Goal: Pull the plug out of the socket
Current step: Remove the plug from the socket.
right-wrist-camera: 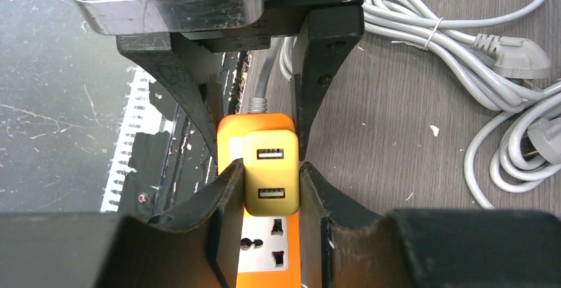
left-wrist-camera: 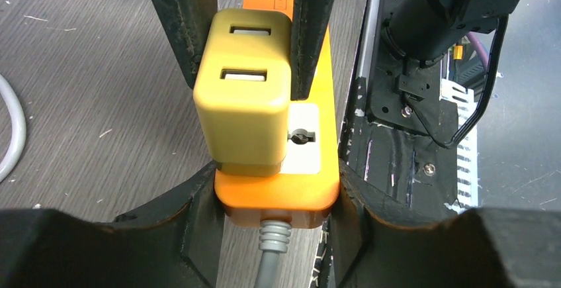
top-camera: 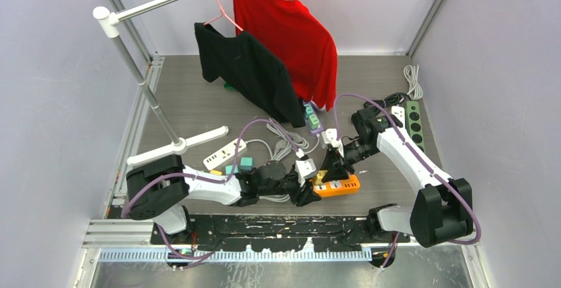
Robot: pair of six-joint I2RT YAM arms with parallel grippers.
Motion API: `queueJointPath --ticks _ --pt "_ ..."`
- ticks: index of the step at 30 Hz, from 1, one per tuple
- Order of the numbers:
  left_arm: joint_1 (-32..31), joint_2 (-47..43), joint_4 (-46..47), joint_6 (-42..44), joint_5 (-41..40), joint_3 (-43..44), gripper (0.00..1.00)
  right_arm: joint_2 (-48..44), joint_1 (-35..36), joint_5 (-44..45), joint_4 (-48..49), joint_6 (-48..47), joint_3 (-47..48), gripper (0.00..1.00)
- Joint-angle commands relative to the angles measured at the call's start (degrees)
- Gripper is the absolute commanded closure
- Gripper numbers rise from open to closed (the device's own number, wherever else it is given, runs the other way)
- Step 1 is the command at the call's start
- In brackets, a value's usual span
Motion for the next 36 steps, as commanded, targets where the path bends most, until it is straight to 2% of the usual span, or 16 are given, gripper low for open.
queueJointPath --ticks 1,3,5,8,10,13,17,20,24,27,31,33,35,36 --pt "0.2 -0.2 3.3 -1.0 -0.2 0.5 1.0 -1.5 1.1 -6.2 -2.1 -0.2 0.3 0.99" --pt "0.5 0.3 3.2 -1.6 0.3 0.4 1.0 -1.4 2.2 -6.1 0.2 2.9 0.1 0.99" --pt "0.6 1.0 2.6 -1.8 0.7 0.8 1.0 -1.3 2.2 -6.1 5.3 10.1 0.0 0.99" --pt "0.6 1.7 0.1 -1.7 1.2 1.4 1.0 -0.5 -0.4 -6.4 9.5 16.7 0.8 0.99" --pt "0.6 1.9 -0.1 -2.0 0.6 0.6 1.0 0.5 -3.9 -7.0 9.1 16.6 1.6 0.99" --pt "0.6 1.9 1.2 -2.9 -0.8 -1.6 1.0 1.3 -7.7 -5.2 5.6 11.4 1.5 0.99" --pt "0.7 2.5 2.6 -3.7 -1.9 -3.6 1.0 -0.1 -7.7 -4.7 2.8 7.0 -1.1 0.99" --pt "0.8 3.6 2.3 -3.7 -1.1 -2.8 1.0 -2.5 -4.4 -6.5 2.2 6.4 -2.2 0.99" --pt "1.1 6.2 1.3 -4.0 1.1 -0.9 1.0 -1.3 -1.2 -8.6 2.0 8.6 1.2 0.99" --pt "1.1 7.9 2.5 -5.2 0.9 -1.2 1.0 1.3 -2.8 -7.8 1.3 8.7 3.8 0.99" --pt "1.2 7.6 3.9 -5.9 -2.3 -2.7 1.0 1.6 -8.5 -7.7 1.8 8.7 2.0 0.99" --pt "1.2 7.0 1.9 -5.1 -5.4 -2.2 1.0 -0.4 -10.5 -6.2 5.8 14.5 -0.3 0.99" --pt "1.2 6.6 -1.9 -3.9 -8.4 -0.3 1.0 -2.8 -12.5 -5.3 12.4 24.1 -2.8 0.98" --pt "1.2 6.7 -3.7 -2.9 -9.3 0.9 0.95 -3.9 -13.4 -5.1 16.1 27.7 -3.8 0.98"
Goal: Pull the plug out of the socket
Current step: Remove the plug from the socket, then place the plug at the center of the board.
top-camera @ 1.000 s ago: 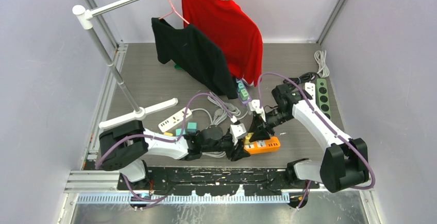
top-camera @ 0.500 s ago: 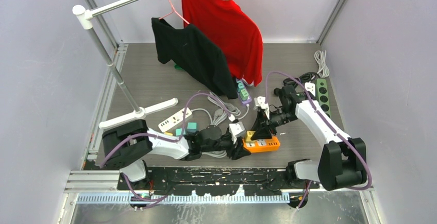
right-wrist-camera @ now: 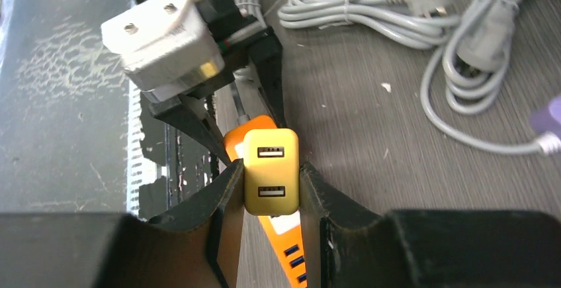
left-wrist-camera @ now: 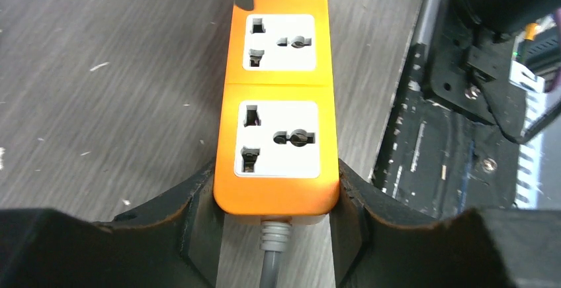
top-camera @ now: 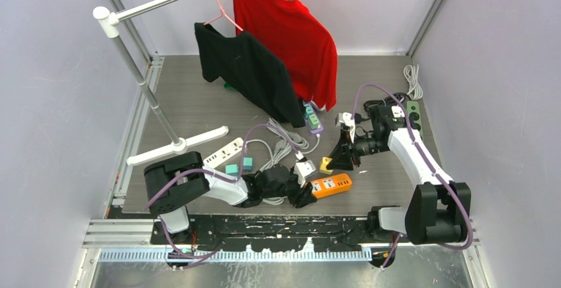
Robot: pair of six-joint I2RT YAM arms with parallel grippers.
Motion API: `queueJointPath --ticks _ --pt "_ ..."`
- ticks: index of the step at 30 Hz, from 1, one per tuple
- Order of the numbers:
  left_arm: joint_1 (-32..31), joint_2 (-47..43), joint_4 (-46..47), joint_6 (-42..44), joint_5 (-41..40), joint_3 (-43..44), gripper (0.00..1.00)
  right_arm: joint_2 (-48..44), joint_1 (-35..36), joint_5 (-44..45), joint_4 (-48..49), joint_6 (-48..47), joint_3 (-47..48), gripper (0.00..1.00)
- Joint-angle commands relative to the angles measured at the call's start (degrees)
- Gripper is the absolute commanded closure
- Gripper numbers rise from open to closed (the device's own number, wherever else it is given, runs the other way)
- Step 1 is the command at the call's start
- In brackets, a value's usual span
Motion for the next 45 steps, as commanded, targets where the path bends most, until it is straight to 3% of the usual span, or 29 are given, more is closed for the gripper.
queueJointPath --ticks 1,5,12,22,26,28,30,36,40,45 --pt "0.4 -1.1 -8.9 2.7 -8.4 3.9 0.85 -5.5 -3.6 -0.3 11.8 17.0 -3.8 0.97" --pt "0.4 -1.0 -11.9 4.9 -9.5 6.2 0.48 -6.4 -6.1 -0.7 14.4 22.1 -5.1 0.95" --pt "-0.3 -6.5 -13.7 5.6 -12.6 5.9 0.16 -5.6 -8.0 -1.8 25.1 39.7 -7.3 0.95" --pt "-0.4 -21.2 -23.1 0.3 -15.3 7.3 0.15 -3.0 -8.6 -6.1 46.1 71.6 -12.3 0.95" --pt "-0.1 -25.9 -27.6 -5.1 -18.0 9.1 0.14 0.3 -8.8 -7.6 47.2 76.8 -11.8 0.95" --pt "0.3 -28.6 -32.2 -9.9 -21.0 11.0 0.03 2.1 -8.8 -8.7 47.2 78.5 -11.4 0.95" --pt "1.7 -29.3 -38.6 -15.5 -21.3 14.3 0.0 3.7 -8.9 -9.7 47.4 79.8 -11.1 0.95" --pt "3.7 -24.7 -49.0 -20.7 -17.3 23.8 0.0 5.8 -8.9 -10.2 49.6 84.0 -11.3 0.93" --pt "3.6 -20.1 -58.2 -23.6 -22.6 31.0 0.04 7.2 -8.9 -10.3 50.1 85.9 -11.3 0.93" --pt "2.1 -10.2 -77.1 -20.1 -27.3 47.6 0.12 7.8 -8.9 -10.5 50.0 86.2 -11.2 0.92"
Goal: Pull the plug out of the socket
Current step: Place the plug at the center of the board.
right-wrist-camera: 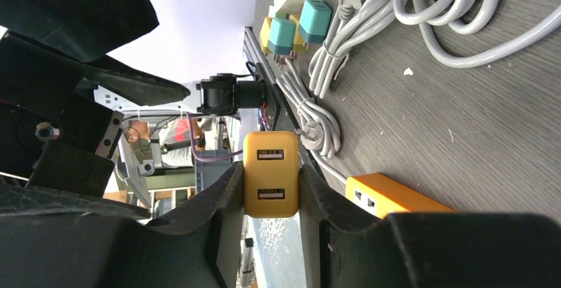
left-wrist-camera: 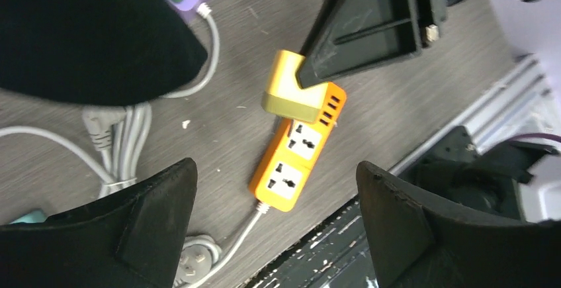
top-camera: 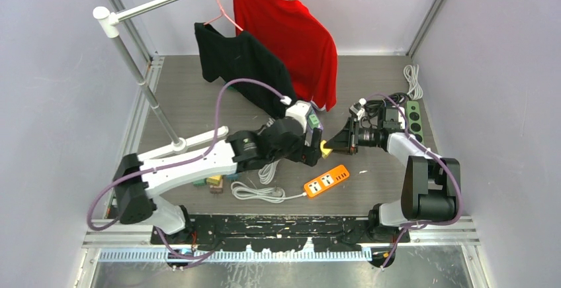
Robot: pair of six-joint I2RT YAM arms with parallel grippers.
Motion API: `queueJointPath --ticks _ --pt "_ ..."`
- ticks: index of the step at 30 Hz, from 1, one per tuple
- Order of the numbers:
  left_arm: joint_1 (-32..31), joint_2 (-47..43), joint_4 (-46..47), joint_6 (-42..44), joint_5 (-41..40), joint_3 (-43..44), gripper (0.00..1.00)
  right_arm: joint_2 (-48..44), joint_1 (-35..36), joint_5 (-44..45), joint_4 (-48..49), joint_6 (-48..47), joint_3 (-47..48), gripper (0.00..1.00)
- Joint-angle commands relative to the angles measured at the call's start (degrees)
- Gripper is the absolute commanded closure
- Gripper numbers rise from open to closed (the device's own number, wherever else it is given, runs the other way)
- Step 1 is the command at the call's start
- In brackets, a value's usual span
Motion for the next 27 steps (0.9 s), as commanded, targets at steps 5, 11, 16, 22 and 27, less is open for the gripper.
queueJointPath --ticks 5,11,16,22,27 --pt "-3.9 18.4 -30.8 8.1 -9.6 27.5 0.1 0.0 -0.2 -2.5 1.9 2.0 1.3 0.92" --pt "-3.9 27.0 -34.2 12.2 -9.9 37.5 0.09 -0.6 -0.1 -2.6 1.8 2.0 1.2 0.92" --pt "-3.6 30.8 -33.5 14.0 -9.2 40.9 0.2 -0.6 -0.2 -2.7 1.9 2.0 1.3 0.92" --pt "-3.0 32.2 -32.3 13.8 -7.2 41.6 0.31 -0.6 -0.1 -2.9 1.9 1.9 1.2 0.92" --pt "-2.1 32.0 -30.1 13.1 -4.9 40.5 0.39 -0.4 -0.1 -3.1 1.9 1.8 1.3 0.92"
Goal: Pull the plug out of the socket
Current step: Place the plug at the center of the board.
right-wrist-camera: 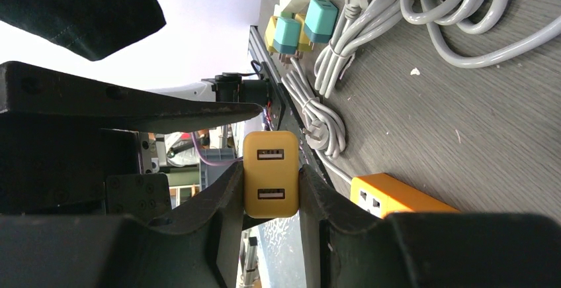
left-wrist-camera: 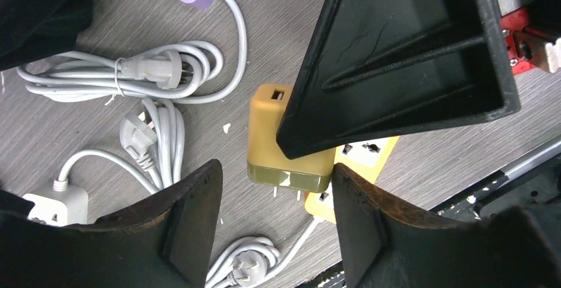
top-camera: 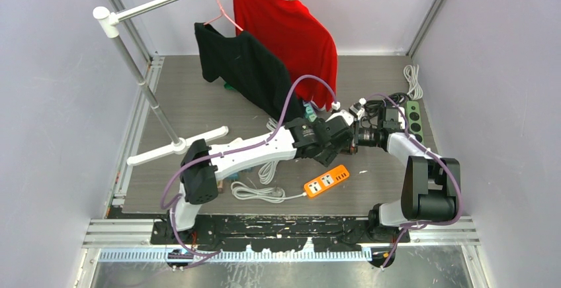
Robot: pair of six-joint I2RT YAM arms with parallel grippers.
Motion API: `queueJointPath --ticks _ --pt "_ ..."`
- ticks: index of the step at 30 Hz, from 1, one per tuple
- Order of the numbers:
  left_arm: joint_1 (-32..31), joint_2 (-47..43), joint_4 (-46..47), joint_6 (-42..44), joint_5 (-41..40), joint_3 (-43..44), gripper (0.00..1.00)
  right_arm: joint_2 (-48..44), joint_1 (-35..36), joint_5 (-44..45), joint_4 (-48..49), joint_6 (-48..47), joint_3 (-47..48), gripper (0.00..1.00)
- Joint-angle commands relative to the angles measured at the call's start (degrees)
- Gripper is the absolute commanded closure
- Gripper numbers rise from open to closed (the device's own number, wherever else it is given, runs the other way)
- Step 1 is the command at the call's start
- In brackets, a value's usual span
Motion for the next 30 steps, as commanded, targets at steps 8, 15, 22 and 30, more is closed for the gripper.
queueJointPath --ticks 8,15,22,30 --pt "1.6 -0.1 3.9 -0.4 4.2 0.3 0.53 -0.6 -0.1 -3.2 1.5 0.5 1.2 0.91" --pt "2.0 0.1 4.0 -0.9 4.9 0.0 0.54 -0.5 -0.2 -3.3 1.5 0.4 1.2 0.91" --pt "2.8 0.6 3.8 -1.6 6.3 -0.3 0.43 -0.4 -0.1 -3.5 1.5 0.4 1.1 0.9" --pt "3.6 1.1 4.3 -2.0 8.4 -0.3 0.43 -0.4 -0.1 -3.7 1.4 0.3 1.1 0.89"
